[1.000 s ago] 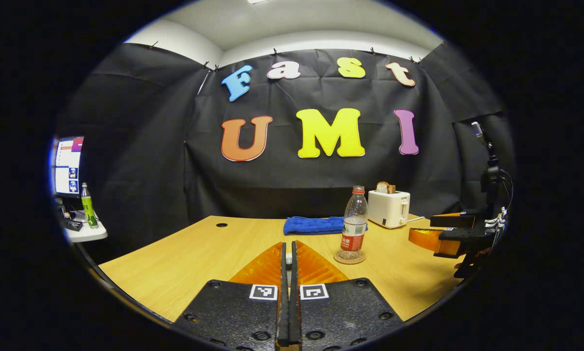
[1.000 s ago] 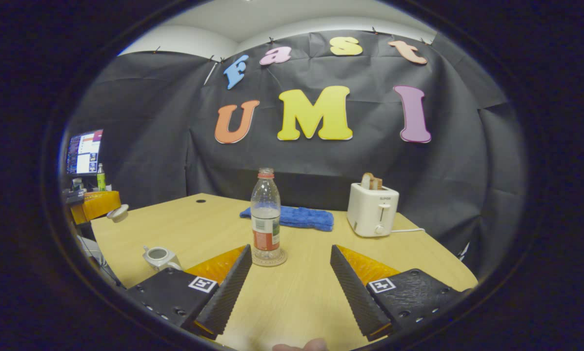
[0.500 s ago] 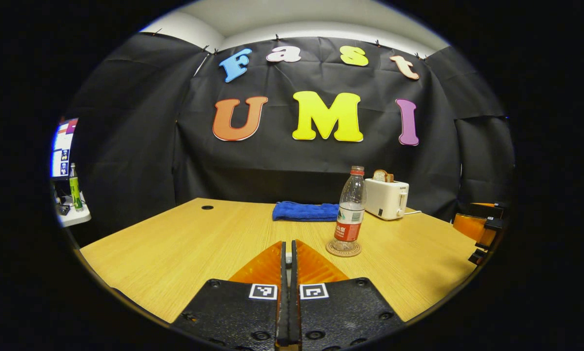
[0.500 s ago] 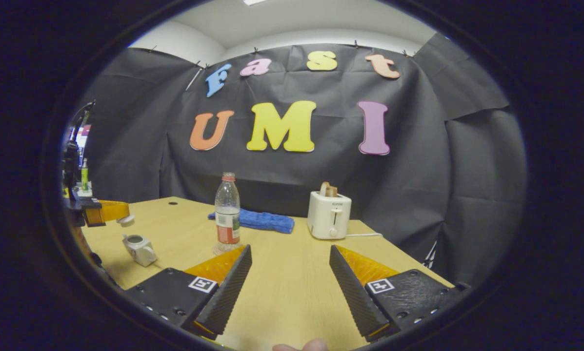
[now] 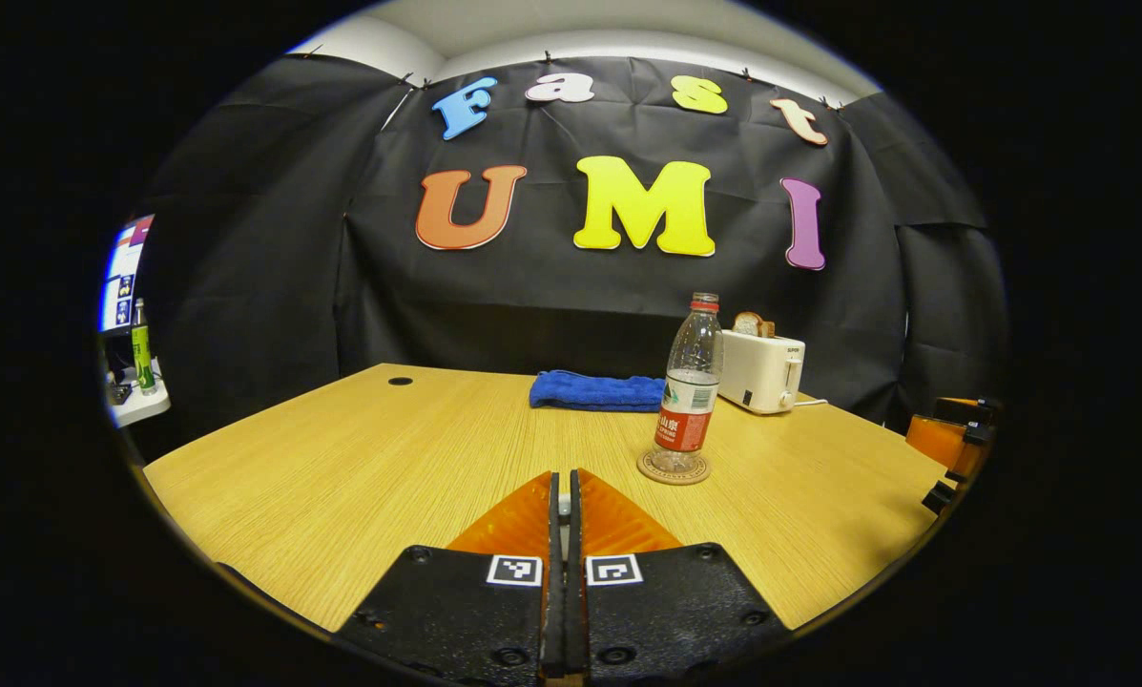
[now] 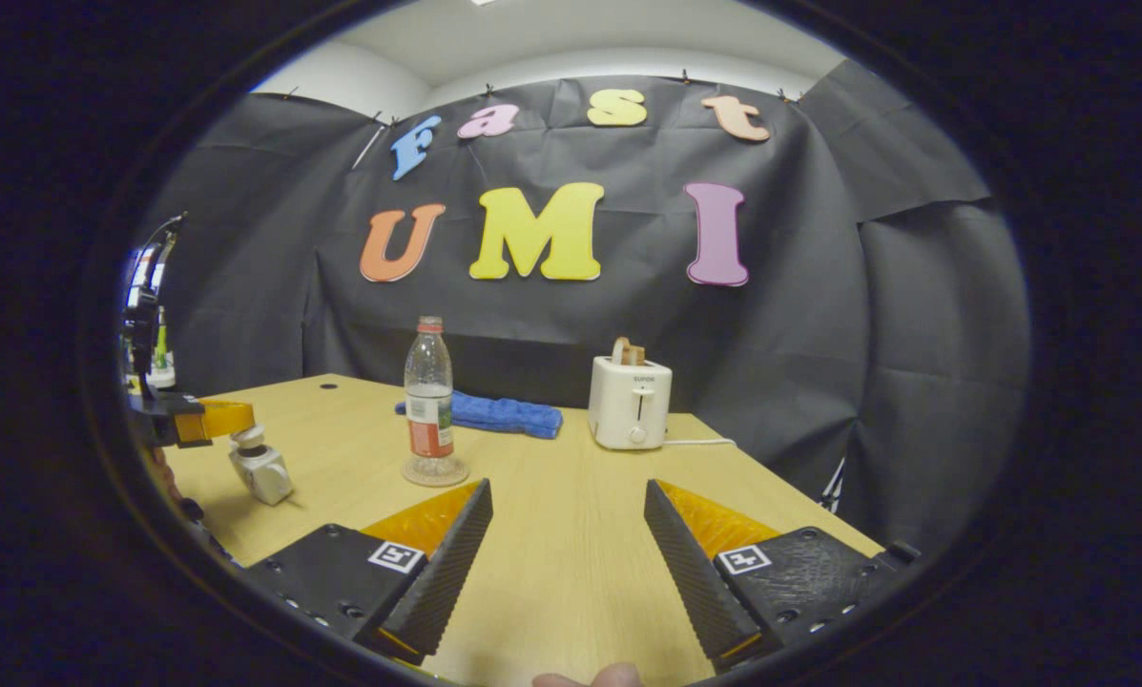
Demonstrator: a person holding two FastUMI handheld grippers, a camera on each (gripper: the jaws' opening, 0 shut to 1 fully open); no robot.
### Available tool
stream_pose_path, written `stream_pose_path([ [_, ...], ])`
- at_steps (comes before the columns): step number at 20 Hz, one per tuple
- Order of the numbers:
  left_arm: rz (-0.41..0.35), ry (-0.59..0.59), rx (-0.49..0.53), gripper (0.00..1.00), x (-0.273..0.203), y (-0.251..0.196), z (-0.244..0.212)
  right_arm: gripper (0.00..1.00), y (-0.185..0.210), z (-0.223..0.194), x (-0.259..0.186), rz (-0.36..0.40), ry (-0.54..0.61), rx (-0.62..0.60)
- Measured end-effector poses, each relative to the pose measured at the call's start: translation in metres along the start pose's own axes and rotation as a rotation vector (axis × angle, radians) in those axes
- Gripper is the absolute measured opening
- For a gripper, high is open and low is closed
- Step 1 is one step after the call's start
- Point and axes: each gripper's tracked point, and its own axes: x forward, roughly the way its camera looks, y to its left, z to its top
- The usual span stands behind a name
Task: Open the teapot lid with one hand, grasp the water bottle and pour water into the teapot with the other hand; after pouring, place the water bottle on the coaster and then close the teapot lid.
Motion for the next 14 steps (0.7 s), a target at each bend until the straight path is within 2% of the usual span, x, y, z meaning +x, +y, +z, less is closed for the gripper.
stream_pose_path([
  [14,0.023,0.040,0.002,0.04,-0.003,-0.002,-0.014,0.96,0.001,0.001,-0.003,0.012,0.000,0.026],
])
